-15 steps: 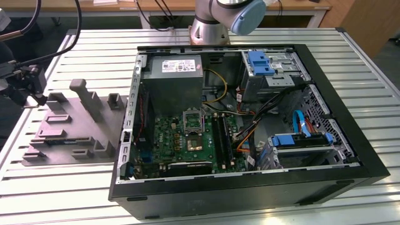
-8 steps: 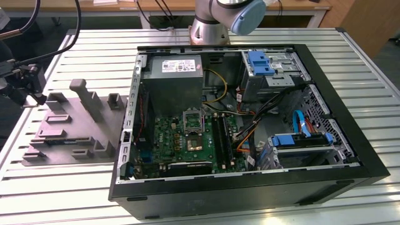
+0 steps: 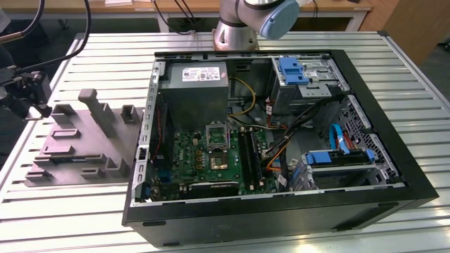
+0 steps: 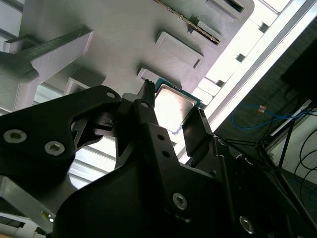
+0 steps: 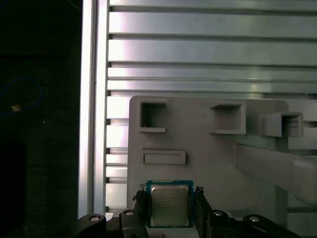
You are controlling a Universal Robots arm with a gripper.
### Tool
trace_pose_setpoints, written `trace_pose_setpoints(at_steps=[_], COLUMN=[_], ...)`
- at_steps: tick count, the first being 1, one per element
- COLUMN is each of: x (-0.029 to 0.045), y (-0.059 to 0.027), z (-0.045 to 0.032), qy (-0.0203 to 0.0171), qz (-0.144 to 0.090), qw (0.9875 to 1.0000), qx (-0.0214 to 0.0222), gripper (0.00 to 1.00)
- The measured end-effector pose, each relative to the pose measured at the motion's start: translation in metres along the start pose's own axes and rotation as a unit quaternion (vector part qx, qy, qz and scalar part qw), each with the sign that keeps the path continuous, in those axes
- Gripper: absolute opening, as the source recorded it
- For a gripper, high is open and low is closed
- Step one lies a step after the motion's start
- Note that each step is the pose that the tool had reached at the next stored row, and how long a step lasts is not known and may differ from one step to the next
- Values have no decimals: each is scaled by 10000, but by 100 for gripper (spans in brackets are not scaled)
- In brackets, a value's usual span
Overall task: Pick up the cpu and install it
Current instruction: 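Pick up the cpu and move it towards the insertion slot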
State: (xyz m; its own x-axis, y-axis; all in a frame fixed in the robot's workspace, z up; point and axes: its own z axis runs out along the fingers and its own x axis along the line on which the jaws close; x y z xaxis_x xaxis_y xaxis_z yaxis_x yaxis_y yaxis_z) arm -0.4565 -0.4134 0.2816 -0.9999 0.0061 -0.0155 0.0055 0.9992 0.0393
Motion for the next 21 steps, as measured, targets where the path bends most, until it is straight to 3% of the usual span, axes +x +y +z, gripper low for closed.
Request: trace_pose_setpoints(at_steps=[12,21], x=[-1,-1], y=[3,3], z=[-86,-94], qy=[0,0], qz=[0,0], qw=[10000,10000], qx=[0,-5], gripper=[47,47])
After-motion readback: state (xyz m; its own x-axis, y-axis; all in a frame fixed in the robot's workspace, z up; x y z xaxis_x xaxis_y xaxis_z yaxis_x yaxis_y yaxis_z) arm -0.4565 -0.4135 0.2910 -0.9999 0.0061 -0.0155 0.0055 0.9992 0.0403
